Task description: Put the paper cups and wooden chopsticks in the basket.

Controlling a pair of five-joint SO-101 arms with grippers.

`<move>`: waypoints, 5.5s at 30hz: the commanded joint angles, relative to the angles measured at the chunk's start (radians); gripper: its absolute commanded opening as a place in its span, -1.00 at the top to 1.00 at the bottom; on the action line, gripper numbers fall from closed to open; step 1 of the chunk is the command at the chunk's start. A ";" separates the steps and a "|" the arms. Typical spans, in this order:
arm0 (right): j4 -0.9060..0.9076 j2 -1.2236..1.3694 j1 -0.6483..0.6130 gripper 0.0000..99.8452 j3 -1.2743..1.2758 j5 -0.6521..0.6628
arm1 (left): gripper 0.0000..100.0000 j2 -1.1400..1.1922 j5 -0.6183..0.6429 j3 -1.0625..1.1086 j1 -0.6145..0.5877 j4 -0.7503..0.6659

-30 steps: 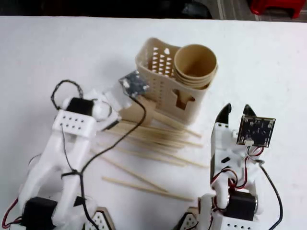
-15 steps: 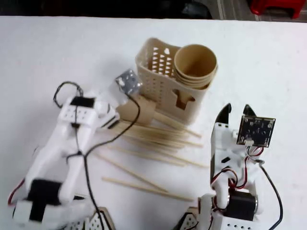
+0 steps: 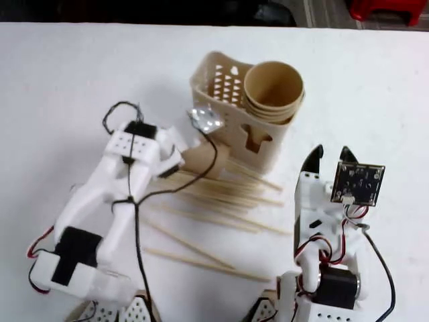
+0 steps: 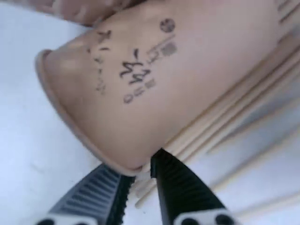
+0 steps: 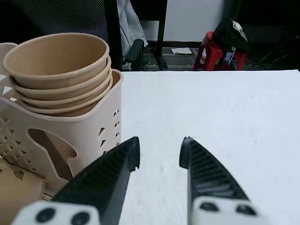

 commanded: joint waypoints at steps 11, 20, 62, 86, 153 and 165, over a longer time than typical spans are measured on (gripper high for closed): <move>-0.024 -0.010 -0.008 0.70 -0.005 0.011 | 0.95 -0.171 0.012 -0.048 0.033 0.143; -0.024 -0.010 -0.008 0.70 -0.005 0.011 | 0.95 -0.369 0.012 -0.048 0.031 0.298; -0.024 -0.010 -0.008 0.70 -0.005 0.011 | 0.95 -0.427 0.226 -0.583 0.214 0.293; -0.024 -0.010 -0.008 0.70 -0.005 0.012 | 0.56 0.220 0.187 -1.461 0.294 0.710; -0.024 -0.010 -0.007 0.70 -0.005 0.012 | 0.60 0.107 0.302 -1.231 0.463 0.385; -0.024 -0.010 -0.008 0.70 -0.005 0.032 | 0.60 0.108 0.338 -1.224 0.429 0.218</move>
